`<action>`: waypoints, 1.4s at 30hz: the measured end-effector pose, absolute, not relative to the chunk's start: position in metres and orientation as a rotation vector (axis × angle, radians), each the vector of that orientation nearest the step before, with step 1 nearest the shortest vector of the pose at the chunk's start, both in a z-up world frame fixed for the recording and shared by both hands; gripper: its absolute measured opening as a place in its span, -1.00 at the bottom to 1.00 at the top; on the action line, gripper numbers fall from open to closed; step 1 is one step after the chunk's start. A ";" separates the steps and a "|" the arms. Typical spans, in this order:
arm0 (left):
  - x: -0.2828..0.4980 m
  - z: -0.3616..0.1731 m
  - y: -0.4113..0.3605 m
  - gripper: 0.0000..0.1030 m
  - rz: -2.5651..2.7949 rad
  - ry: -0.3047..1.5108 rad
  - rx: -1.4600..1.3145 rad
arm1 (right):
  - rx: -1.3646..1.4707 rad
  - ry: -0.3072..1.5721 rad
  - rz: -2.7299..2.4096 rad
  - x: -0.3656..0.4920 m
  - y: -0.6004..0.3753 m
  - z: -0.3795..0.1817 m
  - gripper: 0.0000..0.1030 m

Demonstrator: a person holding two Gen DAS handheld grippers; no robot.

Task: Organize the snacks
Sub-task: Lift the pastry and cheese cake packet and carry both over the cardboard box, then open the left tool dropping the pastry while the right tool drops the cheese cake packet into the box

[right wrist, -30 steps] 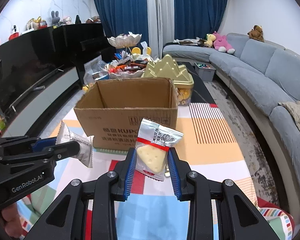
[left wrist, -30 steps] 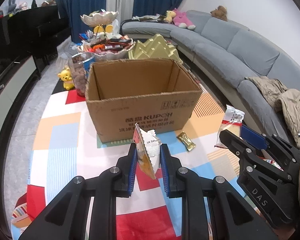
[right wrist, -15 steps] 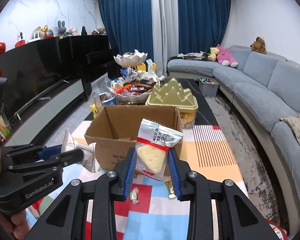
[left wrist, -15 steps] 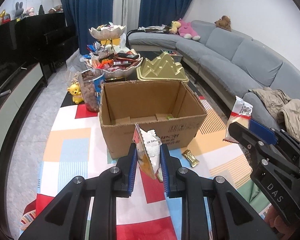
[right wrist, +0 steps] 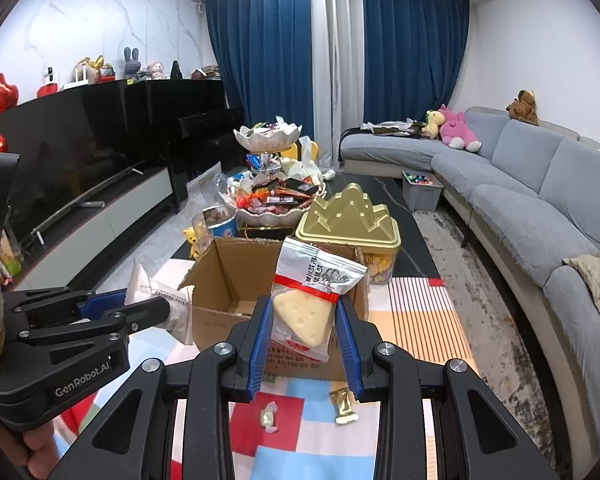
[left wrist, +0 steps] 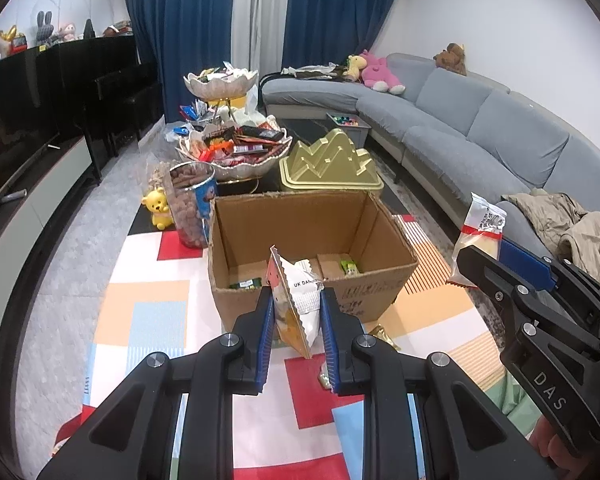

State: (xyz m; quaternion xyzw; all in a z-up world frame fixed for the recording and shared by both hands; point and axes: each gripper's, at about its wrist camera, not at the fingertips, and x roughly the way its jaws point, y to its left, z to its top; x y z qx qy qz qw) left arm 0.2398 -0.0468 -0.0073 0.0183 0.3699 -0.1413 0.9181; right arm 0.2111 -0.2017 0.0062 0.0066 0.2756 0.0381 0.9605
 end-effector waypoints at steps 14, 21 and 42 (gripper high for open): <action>0.264 0.009 -0.046 -0.55 -0.284 0.727 0.033 | 0.002 0.524 0.084 0.235 -0.201 0.023 -0.35; 0.281 0.010 -0.043 -0.55 -0.273 0.722 0.026 | -0.011 0.519 0.086 0.254 -0.200 0.030 -0.35; 0.337 -0.010 -0.042 -0.55 -0.236 0.747 0.013 | -0.016 0.563 0.097 0.307 -0.195 0.014 -0.35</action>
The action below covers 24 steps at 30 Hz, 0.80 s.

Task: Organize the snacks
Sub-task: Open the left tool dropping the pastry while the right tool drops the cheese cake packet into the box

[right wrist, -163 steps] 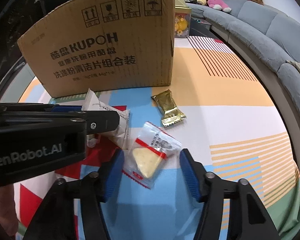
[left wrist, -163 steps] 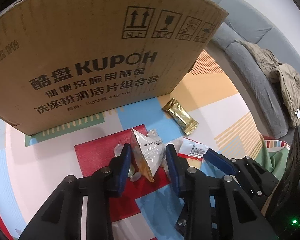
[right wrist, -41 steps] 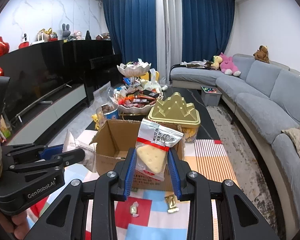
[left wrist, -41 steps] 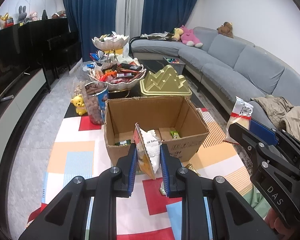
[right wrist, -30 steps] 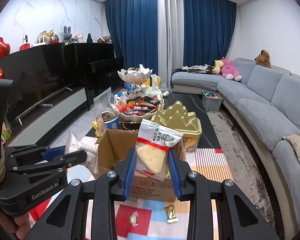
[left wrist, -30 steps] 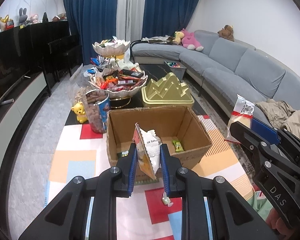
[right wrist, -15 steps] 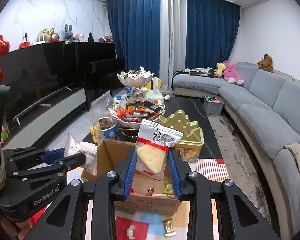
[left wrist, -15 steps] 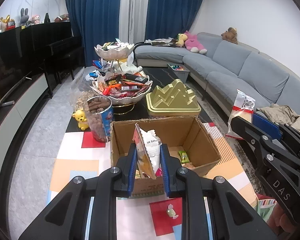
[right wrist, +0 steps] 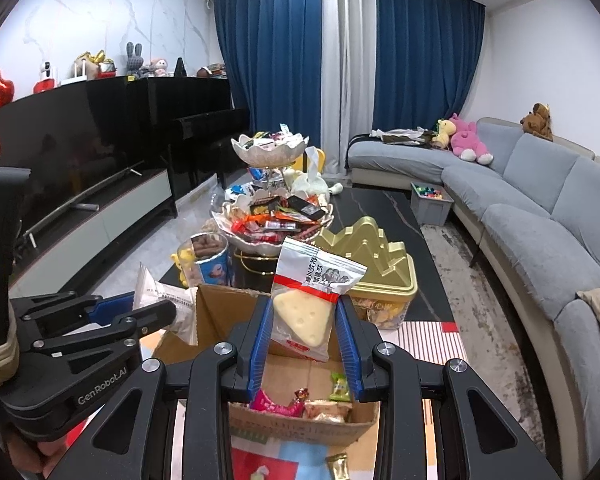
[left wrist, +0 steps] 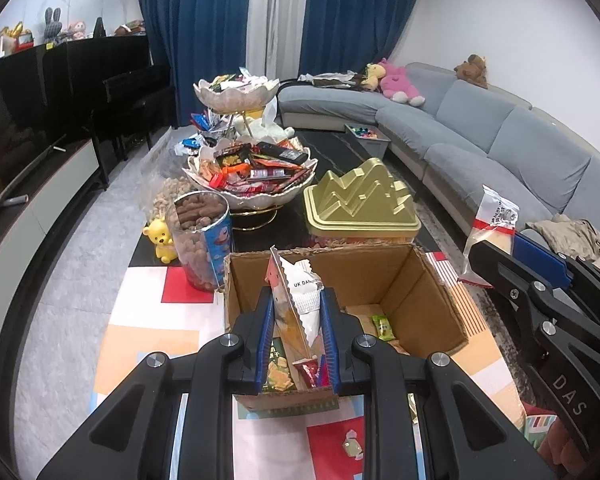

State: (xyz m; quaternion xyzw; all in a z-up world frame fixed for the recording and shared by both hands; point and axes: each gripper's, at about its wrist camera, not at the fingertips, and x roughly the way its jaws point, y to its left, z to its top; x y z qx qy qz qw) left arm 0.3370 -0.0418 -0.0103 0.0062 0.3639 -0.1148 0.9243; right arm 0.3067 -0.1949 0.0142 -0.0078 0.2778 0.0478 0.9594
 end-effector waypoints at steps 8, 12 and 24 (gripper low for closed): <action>0.355 -0.026 -0.041 -0.55 -0.200 0.766 0.005 | -0.002 0.597 0.085 0.332 -0.196 0.002 -0.35; 0.363 -0.031 -0.041 -0.55 -0.166 0.754 0.017 | -0.001 0.617 0.081 0.341 -0.195 -0.005 -0.35; 0.375 -0.047 -0.042 -0.55 -0.102 0.755 0.040 | -0.002 0.666 0.077 0.354 -0.192 -0.024 -0.35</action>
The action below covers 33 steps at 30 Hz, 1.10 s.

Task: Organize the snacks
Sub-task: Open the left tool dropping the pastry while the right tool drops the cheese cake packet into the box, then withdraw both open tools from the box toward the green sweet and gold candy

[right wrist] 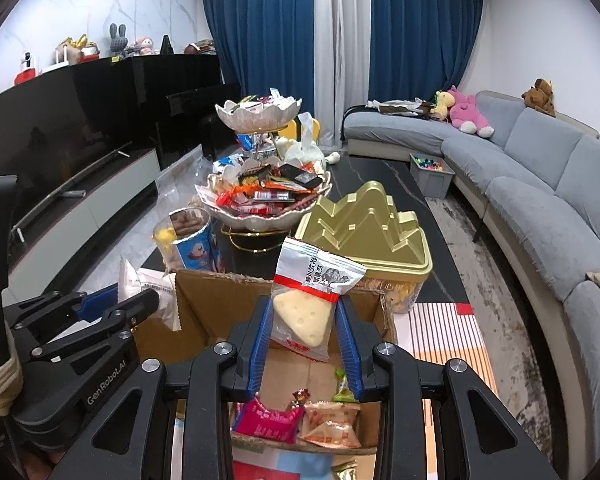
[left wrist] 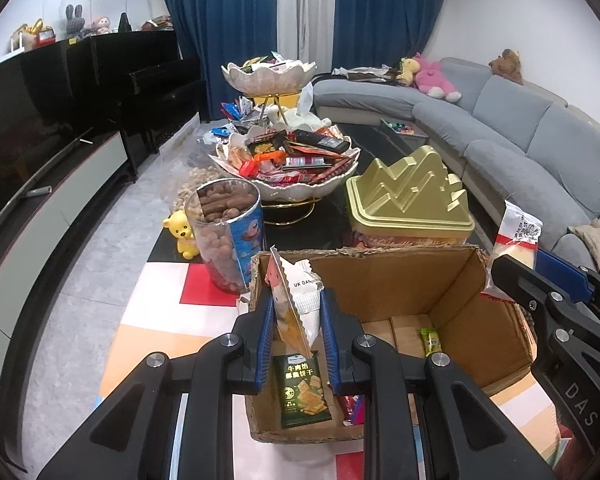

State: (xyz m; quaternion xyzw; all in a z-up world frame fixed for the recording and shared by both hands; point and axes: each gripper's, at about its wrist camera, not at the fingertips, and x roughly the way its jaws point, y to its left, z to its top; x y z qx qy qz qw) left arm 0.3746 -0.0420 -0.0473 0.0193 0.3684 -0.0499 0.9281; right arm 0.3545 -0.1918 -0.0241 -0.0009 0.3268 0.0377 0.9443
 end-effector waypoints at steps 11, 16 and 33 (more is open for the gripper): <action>0.375 -0.045 -0.043 -0.31 -0.107 0.750 0.042 | -0.002 0.683 0.087 0.364 -0.195 -0.025 -0.33; 0.372 -0.040 -0.042 0.02 -0.101 0.737 0.041 | 0.003 0.665 0.081 0.360 -0.196 -0.019 0.17; 0.341 -0.016 -0.043 0.34 -0.083 0.700 0.047 | 0.008 0.635 0.043 0.335 -0.209 -0.002 0.31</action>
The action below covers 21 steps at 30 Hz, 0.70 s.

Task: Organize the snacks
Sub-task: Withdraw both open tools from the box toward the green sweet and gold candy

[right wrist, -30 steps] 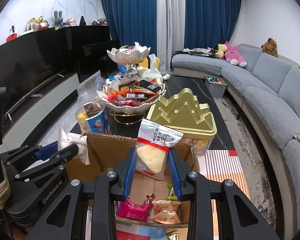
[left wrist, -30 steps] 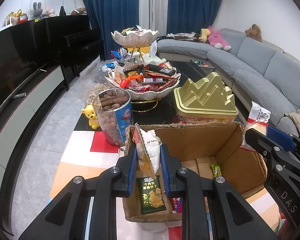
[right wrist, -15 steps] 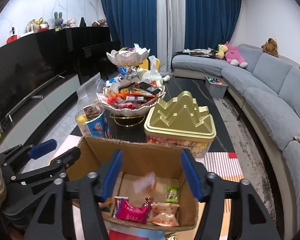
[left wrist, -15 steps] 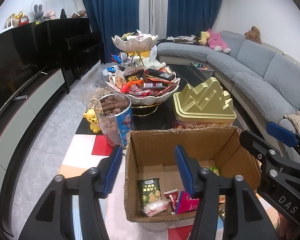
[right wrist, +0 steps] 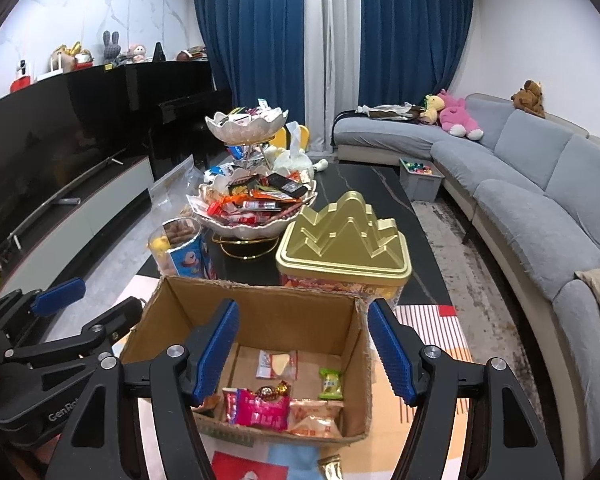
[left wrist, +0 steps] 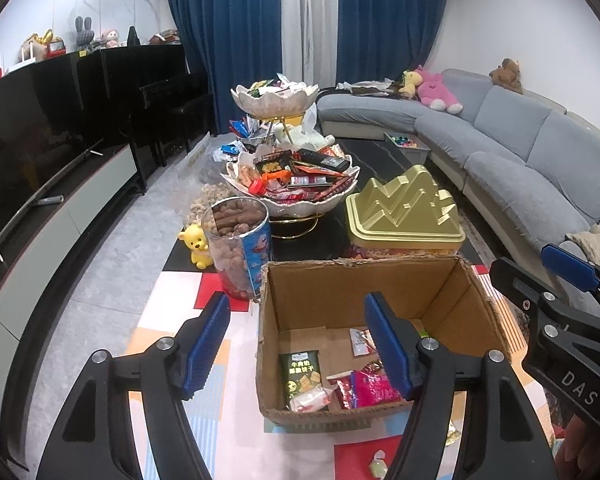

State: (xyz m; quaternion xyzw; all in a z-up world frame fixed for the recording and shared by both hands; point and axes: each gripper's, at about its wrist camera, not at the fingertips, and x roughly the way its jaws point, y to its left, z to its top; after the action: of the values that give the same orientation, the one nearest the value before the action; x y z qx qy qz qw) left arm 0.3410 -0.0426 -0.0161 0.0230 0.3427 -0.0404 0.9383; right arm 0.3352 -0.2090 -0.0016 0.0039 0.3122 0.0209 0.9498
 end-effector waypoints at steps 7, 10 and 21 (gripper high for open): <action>0.318 -0.013 -0.055 0.34 -0.076 0.694 0.057 | 0.000 0.626 0.033 0.318 -0.223 0.000 0.31; 0.308 -0.016 -0.061 0.33 -0.063 0.697 0.061 | -0.010 0.630 0.033 0.309 -0.228 -0.002 0.31; 0.277 -0.035 -0.081 0.33 -0.027 0.705 0.078 | -0.051 0.653 0.045 0.279 -0.245 -0.024 0.31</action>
State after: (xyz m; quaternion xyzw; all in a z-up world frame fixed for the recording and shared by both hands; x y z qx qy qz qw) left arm 0.2770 -0.0813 -0.0352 0.0384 0.3454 -0.0131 0.9376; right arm 0.2794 -0.2451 -0.0240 -0.0253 0.3204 0.0220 0.9467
